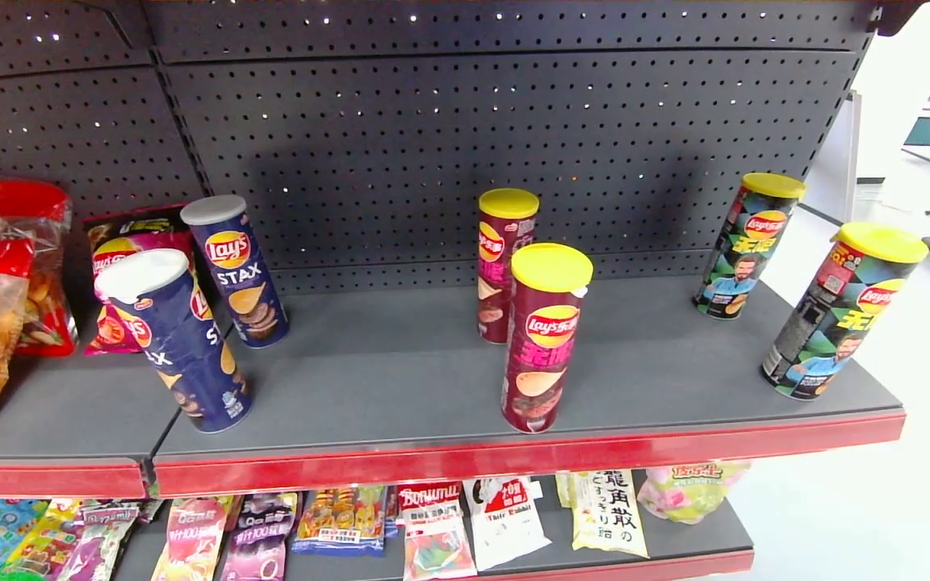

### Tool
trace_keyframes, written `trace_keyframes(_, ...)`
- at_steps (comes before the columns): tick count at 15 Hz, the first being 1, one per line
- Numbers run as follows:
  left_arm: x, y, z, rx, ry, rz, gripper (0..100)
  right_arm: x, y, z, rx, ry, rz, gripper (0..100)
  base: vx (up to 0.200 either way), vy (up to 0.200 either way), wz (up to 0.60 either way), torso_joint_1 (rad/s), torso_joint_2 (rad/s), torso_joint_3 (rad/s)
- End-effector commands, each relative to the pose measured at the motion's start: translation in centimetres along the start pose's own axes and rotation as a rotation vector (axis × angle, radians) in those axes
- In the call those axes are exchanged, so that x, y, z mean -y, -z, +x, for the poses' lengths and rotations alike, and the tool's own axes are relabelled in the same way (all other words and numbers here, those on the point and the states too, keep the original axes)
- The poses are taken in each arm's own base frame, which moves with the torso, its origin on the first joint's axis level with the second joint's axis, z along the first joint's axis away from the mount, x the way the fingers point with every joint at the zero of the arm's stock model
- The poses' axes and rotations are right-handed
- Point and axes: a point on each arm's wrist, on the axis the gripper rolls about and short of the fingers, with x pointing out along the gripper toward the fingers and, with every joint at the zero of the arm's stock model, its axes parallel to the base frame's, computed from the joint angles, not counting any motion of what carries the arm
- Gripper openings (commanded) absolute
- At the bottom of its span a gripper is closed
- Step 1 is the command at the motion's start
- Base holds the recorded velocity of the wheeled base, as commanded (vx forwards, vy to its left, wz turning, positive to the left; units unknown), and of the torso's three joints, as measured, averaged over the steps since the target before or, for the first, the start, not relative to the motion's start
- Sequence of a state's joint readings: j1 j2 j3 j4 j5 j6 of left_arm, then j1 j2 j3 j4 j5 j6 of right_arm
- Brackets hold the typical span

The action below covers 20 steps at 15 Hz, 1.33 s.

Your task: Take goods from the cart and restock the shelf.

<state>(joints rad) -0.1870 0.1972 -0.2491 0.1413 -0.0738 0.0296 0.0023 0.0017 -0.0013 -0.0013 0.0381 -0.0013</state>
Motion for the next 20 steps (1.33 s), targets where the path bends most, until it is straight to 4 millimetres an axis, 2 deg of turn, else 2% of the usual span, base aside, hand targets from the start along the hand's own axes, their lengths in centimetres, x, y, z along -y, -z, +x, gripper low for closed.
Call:
trace_keyframes(1,0.0,2.5,-0.3,0.022,-0.05,-0.006,100,0.0,0.0,0.0,0.004,-0.003,0.003,100,0.0,0.0,0.0,0.0,0.0,0.0)
trace_keyframes(2,0.0,3.3,0.0,-0.005,-0.047,-0.008,100,0.0,-0.5,-0.1,0.028,-0.015,0.012,100,0.0,0.0,0.0,0.0,0.0,0.0)
trace_keyframes(3,0.0,4.6,0.6,-0.032,-0.047,-0.002,100,-0.1,-4.2,-0.2,0.049,-0.096,0.05,100,0.0,0.0,0.0,0.0,0.0,0.0)
trace_keyframes(4,0.0,5.5,1.1,-0.016,-0.047,0.005,100,-0.2,-7.1,0.5,0.034,-0.113,0.09,100,0.0,0.0,0.0,0.0,0.0,0.0)
trace_keyframes(5,0.0,5.4,1.1,0.007,-0.046,-0.003,100,-0.1,-10.3,1.5,0.024,-0.133,0.127,100,0.0,0.0,0.0,0.0,0.0,0.0)
trace_keyframes(6,0.0,5.6,1.1,-0.017,-0.049,-0.024,100,-0.2,-13.6,3.2,0.001,-0.202,0.104,100,0.0,0.0,0.0,0.0,0.0,0.0)
trace_keyframes(7,0.0,5.6,1.1,-0.011,-0.054,-0.024,100,-0.4,-14.4,4.6,-0.04,-0.245,0.073,100,0.0,0.0,0.0,0.0,0.0,0.0)
trace_keyframes(8,-0.1,5.6,1.1,-0.015,-0.067,-0.027,100,-0.7,-15.3,7.6,-0.116,-0.294,0.012,100,0.0,0.0,0.0,0.0,0.0,0.0)
trace_keyframes(11,-0.1,5.6,1.1,-0.015,-0.069,-0.027,100,-2.8,-14.6,13.3,-0.244,-0.445,-0.008,100,0.0,0.0,0.0,0.0,0.0,0.0)
trace_keyframes(12,-0.1,5.6,1.1,-0.015,-0.069,-0.027,100,-3.1,-14.2,14.4,-0.261,-0.448,-0.011,100,0.0,0.0,0.0,0.0,0.0,0.0)
trace_keyframes(14,-0.1,5.6,1.1,-0.015,-0.069,-0.027,100,-4.0,-12.5,17.8,-0.366,-0.462,-0.031,100,0.0,0.0,0.0,0.0,0.0,0.0)
trace_keyframes(17,-0.1,5.6,1.1,-0.015,-0.069,-0.027,100,-5.9,-10.3,20.3,-0.501,-0.524,-0.048,100,0.0,0.0,0.0,0.0,0.0,0.0)
trace_keyframes(20,-0.1,5.6,1.1,-0.015,-0.069,-0.027,100,-7.2,-9.2,22.4,-0.565,-0.55,-0.071,100,0.0,0.0,0.0,0.0,0.0,0.0)
